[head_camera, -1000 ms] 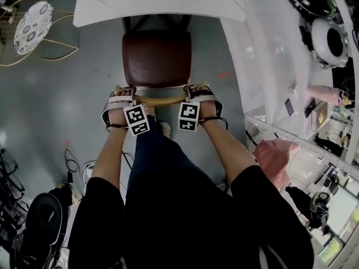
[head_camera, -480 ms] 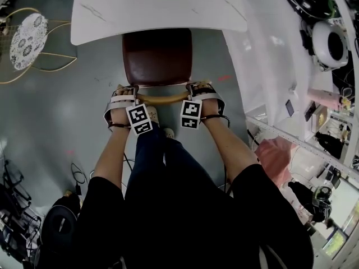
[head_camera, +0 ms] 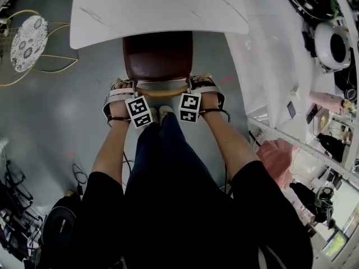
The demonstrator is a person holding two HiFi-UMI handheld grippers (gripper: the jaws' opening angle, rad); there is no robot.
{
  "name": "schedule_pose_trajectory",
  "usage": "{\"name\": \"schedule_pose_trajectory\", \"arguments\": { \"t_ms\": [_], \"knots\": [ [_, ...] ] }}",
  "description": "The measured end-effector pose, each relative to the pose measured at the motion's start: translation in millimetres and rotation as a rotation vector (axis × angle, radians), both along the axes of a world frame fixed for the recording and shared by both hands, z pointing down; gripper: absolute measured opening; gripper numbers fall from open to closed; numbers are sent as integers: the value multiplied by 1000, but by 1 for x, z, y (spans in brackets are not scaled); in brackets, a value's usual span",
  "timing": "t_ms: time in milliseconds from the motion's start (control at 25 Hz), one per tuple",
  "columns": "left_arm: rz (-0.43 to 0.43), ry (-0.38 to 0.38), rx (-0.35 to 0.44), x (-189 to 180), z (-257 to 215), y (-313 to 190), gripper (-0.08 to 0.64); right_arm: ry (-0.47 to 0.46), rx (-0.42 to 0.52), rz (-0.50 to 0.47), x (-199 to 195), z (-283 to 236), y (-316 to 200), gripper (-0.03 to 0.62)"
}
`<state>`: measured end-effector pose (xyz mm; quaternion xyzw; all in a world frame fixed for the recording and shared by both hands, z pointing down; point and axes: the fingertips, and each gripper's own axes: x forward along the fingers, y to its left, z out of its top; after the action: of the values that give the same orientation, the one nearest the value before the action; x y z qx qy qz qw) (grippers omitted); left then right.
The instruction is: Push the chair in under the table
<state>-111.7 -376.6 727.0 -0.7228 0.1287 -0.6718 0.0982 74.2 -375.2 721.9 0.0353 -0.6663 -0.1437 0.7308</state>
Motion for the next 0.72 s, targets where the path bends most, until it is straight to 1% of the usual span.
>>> {"name": "schedule_pose_trajectory", "arguments": {
  "t_ms": [160,280,440,600,720],
  "knots": [
    [-14,-14,-11,2,1,-2,239,-2,-10,-11,2,-1,-4,179],
    [-16,-8,-16,1,1,-3,241,-26,-6,21,0,0,-6,181],
    [-16,31,-4,4,-1,-1,244,-54,-9,73,5,-4,-5,196],
    [-43,87,-37,8,-10,14,258,-75,10,77,11,-17,7,199],
    [-52,127,-4,13,-25,15,253,-121,53,104,17,-34,6,199]
  ]
}}
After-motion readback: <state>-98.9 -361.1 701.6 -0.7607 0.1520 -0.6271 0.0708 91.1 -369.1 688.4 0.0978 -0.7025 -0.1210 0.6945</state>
